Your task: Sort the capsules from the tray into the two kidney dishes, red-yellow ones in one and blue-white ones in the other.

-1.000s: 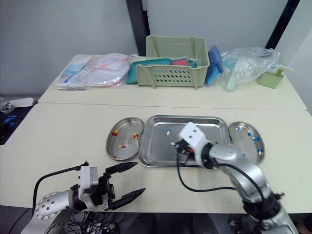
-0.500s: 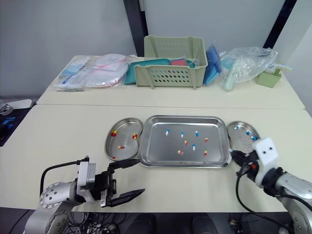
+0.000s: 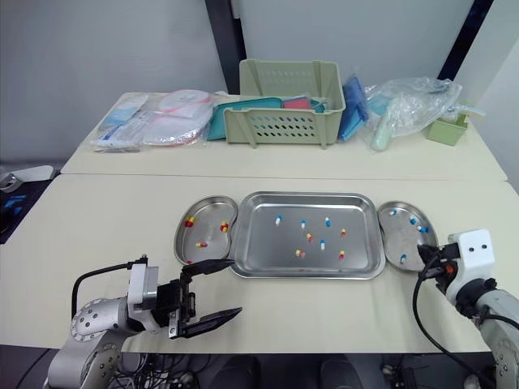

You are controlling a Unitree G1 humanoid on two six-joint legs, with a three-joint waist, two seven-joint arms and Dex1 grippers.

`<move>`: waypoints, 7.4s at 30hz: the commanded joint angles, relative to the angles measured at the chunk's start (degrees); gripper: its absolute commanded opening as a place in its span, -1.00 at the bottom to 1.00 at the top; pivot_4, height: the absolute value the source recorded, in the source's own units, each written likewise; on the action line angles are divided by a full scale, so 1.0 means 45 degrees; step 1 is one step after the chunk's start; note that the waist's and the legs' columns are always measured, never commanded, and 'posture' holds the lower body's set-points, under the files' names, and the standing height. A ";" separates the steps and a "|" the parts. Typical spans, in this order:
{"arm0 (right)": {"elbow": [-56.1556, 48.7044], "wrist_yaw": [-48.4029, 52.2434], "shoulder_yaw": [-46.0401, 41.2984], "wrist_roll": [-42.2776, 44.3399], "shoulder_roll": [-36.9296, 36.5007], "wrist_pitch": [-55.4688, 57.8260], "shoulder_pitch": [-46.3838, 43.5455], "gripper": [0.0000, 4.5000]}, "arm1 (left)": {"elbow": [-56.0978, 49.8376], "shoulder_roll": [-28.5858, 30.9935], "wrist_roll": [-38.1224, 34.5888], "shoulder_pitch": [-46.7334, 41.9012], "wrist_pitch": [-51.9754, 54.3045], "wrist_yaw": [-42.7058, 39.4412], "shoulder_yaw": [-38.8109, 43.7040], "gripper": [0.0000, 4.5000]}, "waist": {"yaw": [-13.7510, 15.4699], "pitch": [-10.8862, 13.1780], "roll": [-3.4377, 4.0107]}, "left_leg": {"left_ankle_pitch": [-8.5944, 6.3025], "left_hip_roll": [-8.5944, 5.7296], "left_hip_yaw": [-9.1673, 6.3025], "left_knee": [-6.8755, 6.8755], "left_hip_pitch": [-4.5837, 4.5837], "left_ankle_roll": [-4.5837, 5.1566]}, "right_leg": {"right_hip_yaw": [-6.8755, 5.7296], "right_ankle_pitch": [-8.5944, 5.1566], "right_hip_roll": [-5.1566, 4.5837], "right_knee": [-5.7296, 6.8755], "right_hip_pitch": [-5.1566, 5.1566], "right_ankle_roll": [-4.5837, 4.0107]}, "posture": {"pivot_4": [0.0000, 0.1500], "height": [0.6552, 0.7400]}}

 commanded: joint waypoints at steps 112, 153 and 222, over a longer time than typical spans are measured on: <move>0.5559 -0.3851 1.0691 -0.4599 0.5974 -0.0155 -0.8910 0.26 | -0.1892 -0.0977 0.1794 0.1694 0.1977 0.5605 -0.0170 1.00 | -0.0056 0.0059 -0.0059 | 0.0003 0.0001 -0.0021 0.0000 -0.0003 -0.0008 | -0.0010 0.0000 0.0000 0.0023 -0.0036 -0.0006 | 1.00 1.00; 0.7479 -0.1833 1.1579 -0.6125 0.6013 -0.1695 -1.0040 -0.98 | -0.1927 -0.0887 0.1690 0.1096 0.2105 0.5561 -0.0668 1.00 | -0.0318 0.0059 -0.0046 | 0.0003 0.0001 -0.0014 -0.0005 -0.0011 -0.0005 | 0.0010 0.0001 0.0005 0.0046 -0.0084 -0.0007 | 1.00 1.00; 0.4401 0.8301 -0.2631 -0.0839 -0.4139 -0.8134 0.4001 0.99 | 0.3773 0.2746 0.1264 0.3126 0.1616 0.3550 0.6885 1.00 | -0.0019 0.0077 -0.0027 | 0.0002 0.0002 0.0004 -0.0001 0.0041 0.0000 | -0.0011 -0.0004 -0.0003 -0.0004 0.0046 -0.0005 | 1.00 1.00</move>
